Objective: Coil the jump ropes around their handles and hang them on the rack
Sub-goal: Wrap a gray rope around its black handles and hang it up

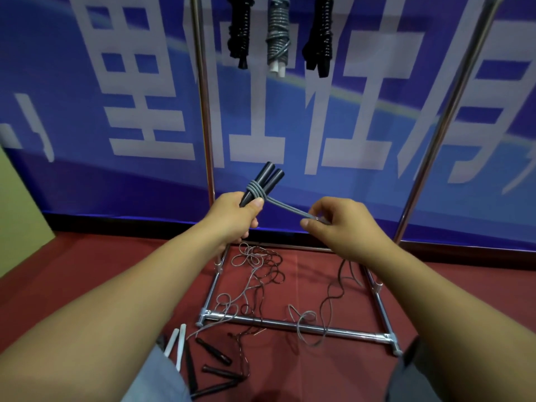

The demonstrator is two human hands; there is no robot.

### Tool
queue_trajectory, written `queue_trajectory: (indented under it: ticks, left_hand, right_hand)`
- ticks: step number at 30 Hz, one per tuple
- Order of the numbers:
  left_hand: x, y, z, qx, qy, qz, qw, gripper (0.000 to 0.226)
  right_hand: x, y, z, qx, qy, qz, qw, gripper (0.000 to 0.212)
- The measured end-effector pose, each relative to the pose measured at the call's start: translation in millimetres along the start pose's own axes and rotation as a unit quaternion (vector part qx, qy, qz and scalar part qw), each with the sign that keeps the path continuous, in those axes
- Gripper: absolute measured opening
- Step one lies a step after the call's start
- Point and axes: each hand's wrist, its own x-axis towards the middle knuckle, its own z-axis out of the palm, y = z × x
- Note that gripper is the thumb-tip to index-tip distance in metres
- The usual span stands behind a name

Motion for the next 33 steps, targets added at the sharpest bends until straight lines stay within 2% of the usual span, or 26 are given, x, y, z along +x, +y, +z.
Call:
queue_trajectory:
  ticks: [8,16,20,27,33]
  left_hand:
    - [9.7,-11.6,2.1,0.057,-0.023,-0.001,0.998,0.027]
    - [18.3,-18.7,8.6,0.086,-0.007,-0.034,0.996,0.025]
    - [19.8,-26.1,2.9,0.123,-0.073,-0.059,0.988,0.028]
    - [9.0,-28.6,3.8,0.261,-0.145,0.012,0.954,0.028]
    - [1.8,-25.0,14.5,0.342,-0.195,0.031,0.919,0.024]
  right_hand:
    - [-4.4,-9.9,3.4,-0.051,-0.005,-0.057,0.997,0.022]
    - [-11.8,-22.7,7.2,-0.109,-0.025,-0.143,0.983,0.025]
    - [-17.7,-19.3,8.6,-0.126,-0.033,-0.146,0.981,0.024]
    - [-19.3,-13.7,8.2,-0.119,0.023,-0.170,0.978,0.025]
    - [-14.9,-10.9,8.0,-0.114,0.037,-0.181,0.976,0.021]
